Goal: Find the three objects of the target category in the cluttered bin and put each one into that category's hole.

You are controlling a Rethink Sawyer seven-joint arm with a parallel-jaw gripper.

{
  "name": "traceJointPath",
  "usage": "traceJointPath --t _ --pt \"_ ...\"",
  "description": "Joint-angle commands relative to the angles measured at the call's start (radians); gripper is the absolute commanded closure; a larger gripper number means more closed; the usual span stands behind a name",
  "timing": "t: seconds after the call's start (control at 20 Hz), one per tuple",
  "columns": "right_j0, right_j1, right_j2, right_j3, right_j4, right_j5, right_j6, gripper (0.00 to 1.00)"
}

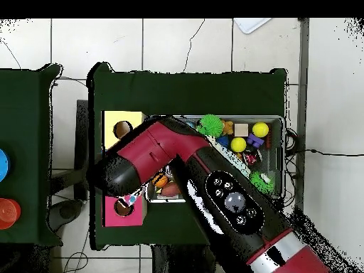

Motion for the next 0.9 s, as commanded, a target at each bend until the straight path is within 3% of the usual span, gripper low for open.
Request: traceJointPath --t 0.05,0.6,0.9 --pt "0.011 0.034 0.037 -0.015 -0.058 0.090 -0.316 1.00" --pt "0.039 0.069 0.038 -0.024 -0.062 0.074 -0.293 1.00" --pt "0.040 0.101 0.041 -0.016 -0.104 0.097 -0.384 1.00"
